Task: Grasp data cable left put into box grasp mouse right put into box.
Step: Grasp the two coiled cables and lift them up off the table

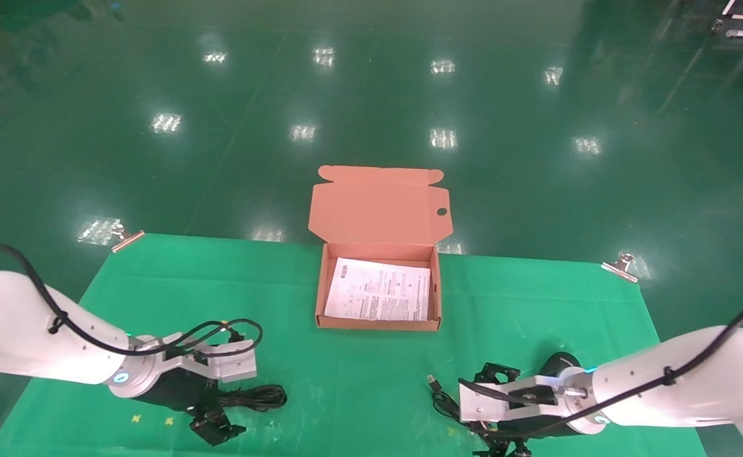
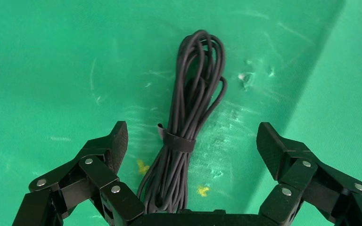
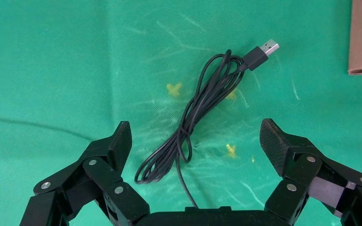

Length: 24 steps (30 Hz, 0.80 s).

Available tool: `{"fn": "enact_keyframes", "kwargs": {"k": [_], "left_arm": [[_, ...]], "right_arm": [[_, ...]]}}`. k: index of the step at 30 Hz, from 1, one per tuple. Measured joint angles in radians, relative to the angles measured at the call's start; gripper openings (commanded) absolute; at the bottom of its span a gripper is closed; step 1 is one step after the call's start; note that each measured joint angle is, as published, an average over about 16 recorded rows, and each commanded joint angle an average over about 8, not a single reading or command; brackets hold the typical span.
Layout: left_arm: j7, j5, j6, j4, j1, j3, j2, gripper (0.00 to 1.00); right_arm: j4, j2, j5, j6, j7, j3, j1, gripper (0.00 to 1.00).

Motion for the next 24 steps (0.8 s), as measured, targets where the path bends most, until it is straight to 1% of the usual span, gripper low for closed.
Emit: {"fn": "enact_keyframes", "kwargs": {"k": [4,5,6,7,12,13,14,15,24], "left_arm": [[0.034,-0.014,-0.018,0.075,-0.007,-0.008,0.016,1.00],[0.042,-0.016,-0.022,0.092,-0.008,-0.010,0.020,0.95],[0.049,-0.019,-0.025,0.107,-0.010,-0.011,0.024,0.83],[0.056,-0.021,-0.029,0.123,-0.012,-0.012,0.028,0.71],[0.082,-0.026,-0.043,0.186,-0.020,-0.016,0.046,0.08],[0.085,-0.027,-0.045,0.195,-0.021,-0.017,0.049,0.01],[0.088,-0.028,-0.047,0.202,-0.022,-0.017,0.051,0.00],[0.090,-0.028,-0.048,0.208,-0.023,-0.017,0.053,0.00],[0.096,-0.030,-0.053,0.225,-0.027,-0.019,0.059,0.00]], "right_arm": [[-0.069,-0.028,-0.002,0.024,-0.024,-0.002,0.010,1.00],[-0.084,-0.034,-0.003,0.030,-0.029,-0.002,0.012,1.00],[-0.098,-0.039,-0.004,0.036,-0.034,-0.003,0.014,1.00],[-0.112,-0.045,-0.005,0.042,-0.039,-0.003,0.015,0.93],[-0.168,-0.068,-0.010,0.068,-0.056,-0.004,0.022,0.30],[-0.176,-0.071,-0.011,0.072,-0.059,-0.004,0.022,0.18],[-0.183,-0.073,-0.012,0.076,-0.060,-0.004,0.023,0.05],[-0.189,-0.076,-0.013,0.079,-0.061,-0.004,0.023,0.00],[-0.202,-0.081,-0.015,0.087,-0.065,-0.005,0.026,0.00]]}}
